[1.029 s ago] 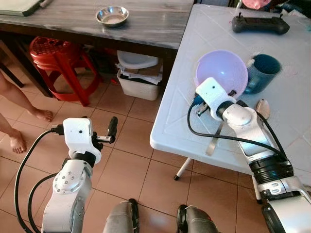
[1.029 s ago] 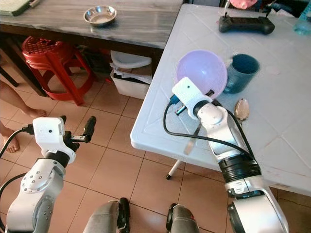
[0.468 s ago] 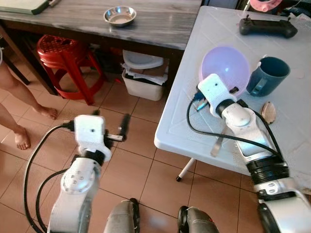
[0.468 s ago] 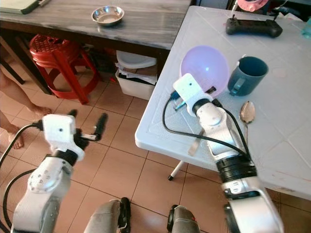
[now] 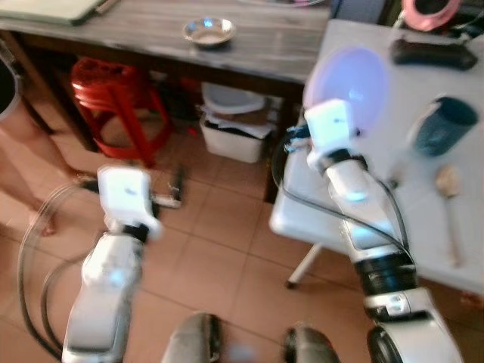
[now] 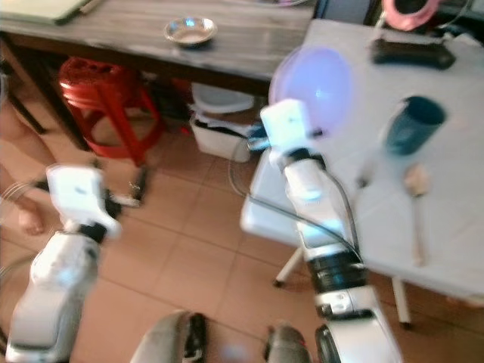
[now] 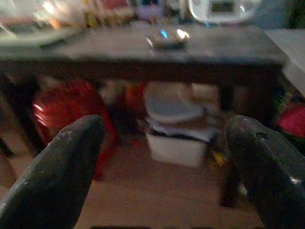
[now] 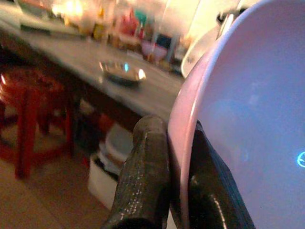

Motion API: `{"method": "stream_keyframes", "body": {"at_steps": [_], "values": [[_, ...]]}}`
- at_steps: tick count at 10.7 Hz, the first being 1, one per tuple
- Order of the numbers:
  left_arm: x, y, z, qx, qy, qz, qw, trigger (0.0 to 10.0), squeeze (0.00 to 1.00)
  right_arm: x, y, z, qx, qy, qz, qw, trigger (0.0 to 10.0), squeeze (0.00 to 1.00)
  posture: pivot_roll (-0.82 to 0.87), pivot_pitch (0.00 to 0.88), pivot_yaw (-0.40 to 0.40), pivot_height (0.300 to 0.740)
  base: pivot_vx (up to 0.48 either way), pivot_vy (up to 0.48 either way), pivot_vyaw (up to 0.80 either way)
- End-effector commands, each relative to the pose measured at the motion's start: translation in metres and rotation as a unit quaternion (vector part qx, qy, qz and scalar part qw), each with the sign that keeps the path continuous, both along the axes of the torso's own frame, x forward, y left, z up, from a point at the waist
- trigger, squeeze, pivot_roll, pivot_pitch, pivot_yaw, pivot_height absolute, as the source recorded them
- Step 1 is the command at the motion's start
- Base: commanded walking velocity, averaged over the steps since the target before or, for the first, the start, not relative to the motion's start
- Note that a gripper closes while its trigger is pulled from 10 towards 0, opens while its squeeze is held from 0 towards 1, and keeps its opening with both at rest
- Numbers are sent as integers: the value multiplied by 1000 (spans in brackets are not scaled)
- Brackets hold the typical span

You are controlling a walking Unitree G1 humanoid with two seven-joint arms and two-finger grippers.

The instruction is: Setting the table

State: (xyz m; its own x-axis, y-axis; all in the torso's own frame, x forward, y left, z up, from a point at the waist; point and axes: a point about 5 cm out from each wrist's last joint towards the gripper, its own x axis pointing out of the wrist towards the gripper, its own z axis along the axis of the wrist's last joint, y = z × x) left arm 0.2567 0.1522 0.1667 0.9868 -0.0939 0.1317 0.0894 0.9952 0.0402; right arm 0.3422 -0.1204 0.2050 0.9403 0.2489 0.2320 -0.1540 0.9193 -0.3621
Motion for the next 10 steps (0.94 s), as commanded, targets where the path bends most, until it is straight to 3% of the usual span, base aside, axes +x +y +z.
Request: {"method": "stream_keyframes", "body": {"at_steps": [1, 3, 5, 10], "values": [[4, -8, 11, -3, -30, -10, 1000, 10000, 0, -5, -8, 2, 21, -10, -15, 1000, 10000, 0, 89, 135, 33, 740, 0, 480, 0], [5, -13, 5, -7, -28, -25, 999, 10000, 0, -12, 4, -1, 12, -17, 11, 1000, 10000, 0, 69, 128, 26, 740, 0, 448, 0], [-1, -12, -2, -10, -18, -23, 1000, 10000, 0, -14, 3, 1, 18, -26, 9, 999, 10000, 0, 69, 130, 23, 740, 326, 349, 0], [-5, -19, -14, -2, -5, -41, 999, 10000, 0, -29, -4, -13, 40, -4, -2, 999, 10000, 0, 41, 102, 36, 740, 476, 0, -115]]}}
